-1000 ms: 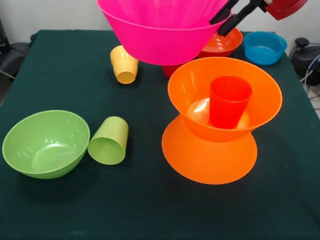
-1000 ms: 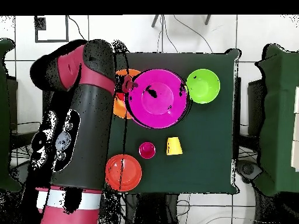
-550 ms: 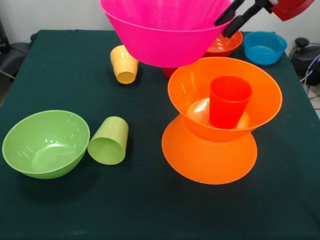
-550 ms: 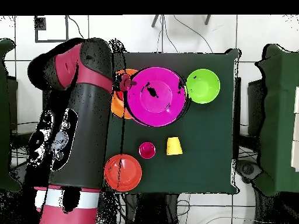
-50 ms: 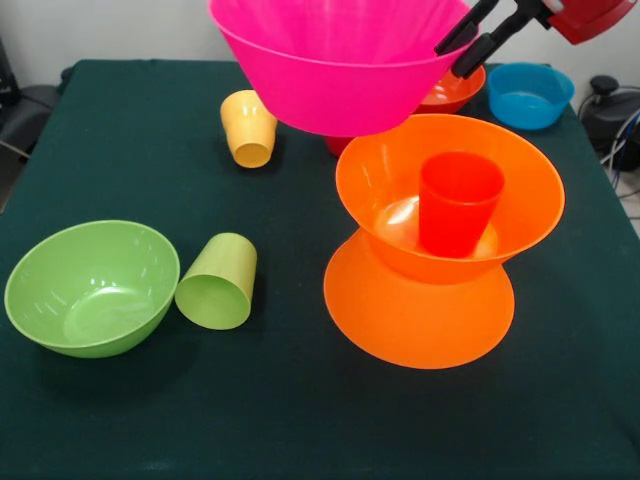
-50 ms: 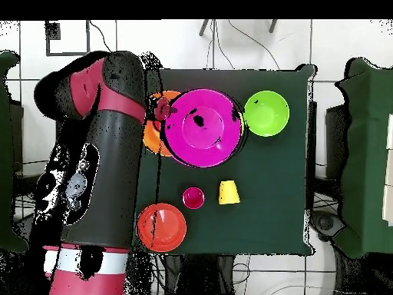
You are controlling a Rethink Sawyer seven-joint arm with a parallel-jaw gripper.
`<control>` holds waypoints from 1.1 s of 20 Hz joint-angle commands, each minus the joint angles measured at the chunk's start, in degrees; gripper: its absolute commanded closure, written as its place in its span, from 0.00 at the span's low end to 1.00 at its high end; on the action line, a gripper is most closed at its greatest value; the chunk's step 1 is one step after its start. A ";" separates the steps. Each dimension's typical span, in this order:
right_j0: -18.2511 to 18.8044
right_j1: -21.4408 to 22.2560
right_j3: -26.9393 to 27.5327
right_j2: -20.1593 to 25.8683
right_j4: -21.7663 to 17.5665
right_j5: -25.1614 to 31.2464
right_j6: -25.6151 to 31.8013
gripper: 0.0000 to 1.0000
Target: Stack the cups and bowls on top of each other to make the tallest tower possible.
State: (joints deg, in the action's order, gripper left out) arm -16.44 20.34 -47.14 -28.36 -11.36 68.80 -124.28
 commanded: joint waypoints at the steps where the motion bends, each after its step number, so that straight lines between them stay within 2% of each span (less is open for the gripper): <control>1: -1.54 -1.10 1.33 2.11 0.46 -1.58 -11.73 1.00; 9: -2.55 -1.68 1.05 1.03 1.03 -2.13 -14.13 1.00; 22: -2.73 -1.70 0.50 1.17 1.95 -2.56 -14.34 1.00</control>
State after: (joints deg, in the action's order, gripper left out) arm -18.90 18.57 -47.12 -30.03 -10.48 68.80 -127.98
